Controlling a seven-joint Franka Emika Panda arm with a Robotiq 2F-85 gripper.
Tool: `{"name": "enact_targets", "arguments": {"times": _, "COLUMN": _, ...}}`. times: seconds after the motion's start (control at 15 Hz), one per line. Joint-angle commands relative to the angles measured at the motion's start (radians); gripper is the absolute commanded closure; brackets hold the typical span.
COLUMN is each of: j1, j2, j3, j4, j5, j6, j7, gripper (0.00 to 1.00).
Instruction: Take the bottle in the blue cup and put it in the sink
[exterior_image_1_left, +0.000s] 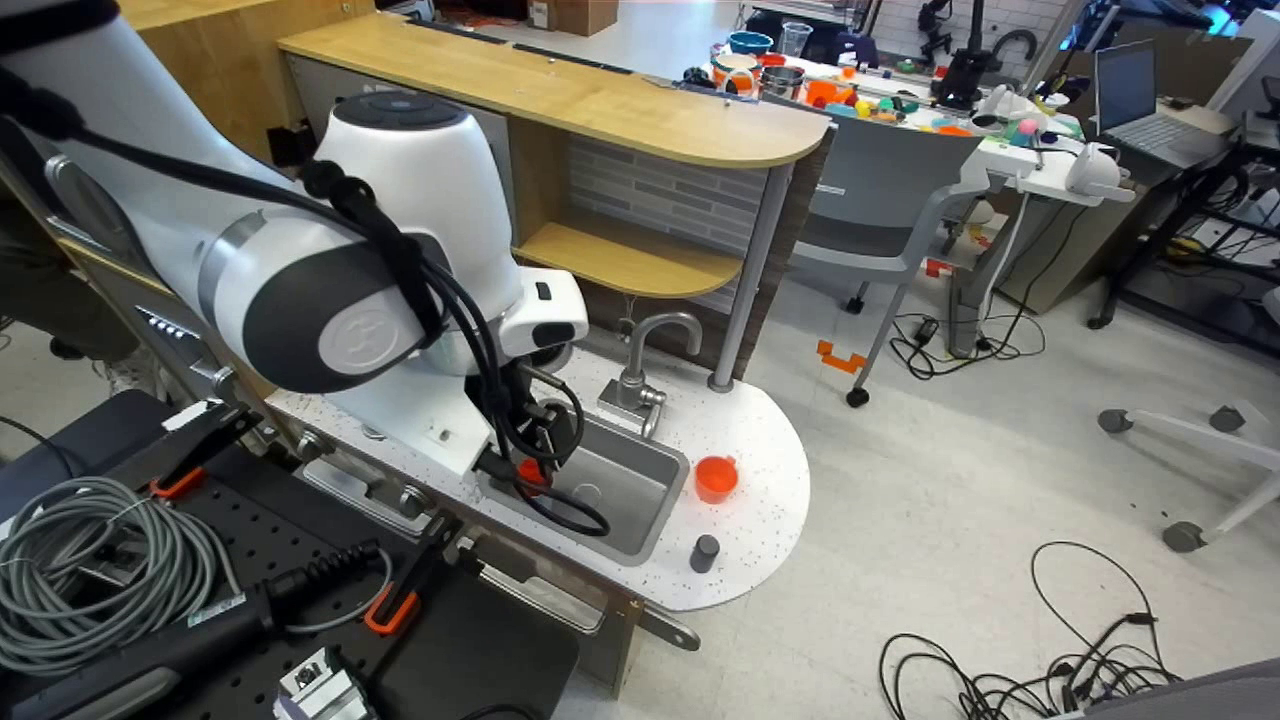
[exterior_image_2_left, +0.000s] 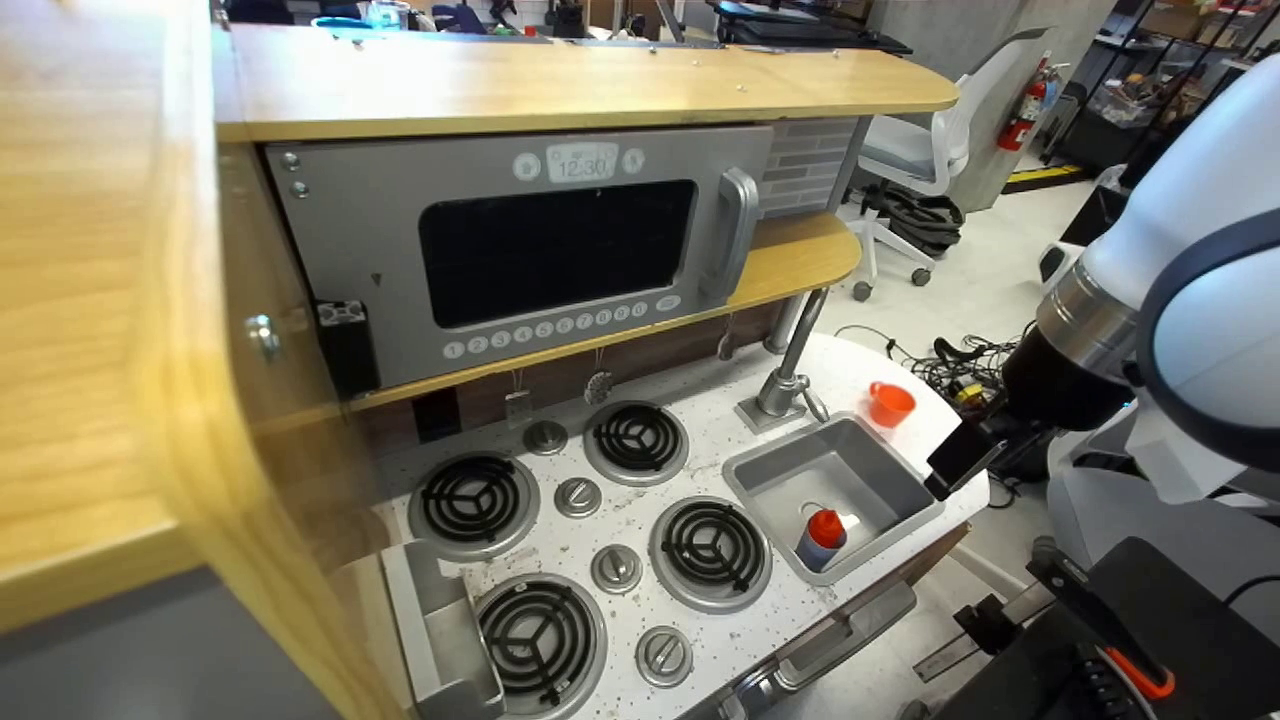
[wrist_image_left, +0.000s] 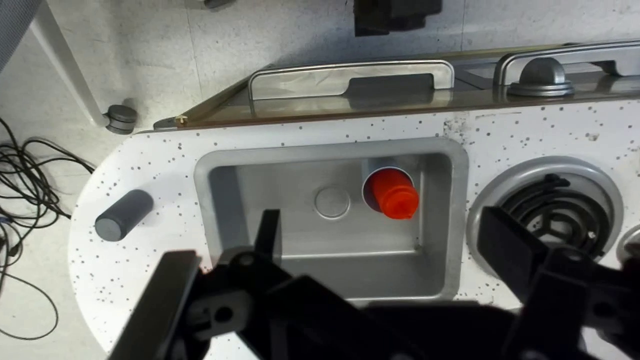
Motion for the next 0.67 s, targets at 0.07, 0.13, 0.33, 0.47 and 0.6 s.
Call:
{"name": "enact_targets", "arguments": {"times": 0.07, "j1": -0.007, "j2": 0.134, "j3": 0.004, "j4": 0.078, "j5": -0.017, "j6": 0.046, "j7": 0.024, "gripper": 0.0}}
{"name": "enact_targets", "arguments": {"times": 0.13, "j1": 0.001, "j2": 0.164, "j3": -0.008, "j4": 0.097, "j5": -0.023, "j6": 0.035, "j7": 0.031, "gripper": 0.0}}
{"name": "enact_targets", "arguments": {"times": 0.33, "j1": 0.01, "j2": 0.228, "j3": -0.026, "j4": 0.151, "j5": 0.003, "j6": -0.015, "j7": 0.088, "gripper": 0.0}}
{"name": "enact_targets", "arguments": {"times": 0.47, "j1": 0.019, "j2": 0.26, "j3": -0.036, "j4": 0.179, "j5": 0.007, "j6": -0.031, "j7": 0.128, "gripper": 0.0}}
{"name": "enact_targets", "arguments": {"times": 0.6, "j1": 0.021, "j2": 0.283, "j3": -0.034, "j4": 0.196, "j5": 0.006, "j6": -0.024, "j7": 0.148, "gripper": 0.0}}
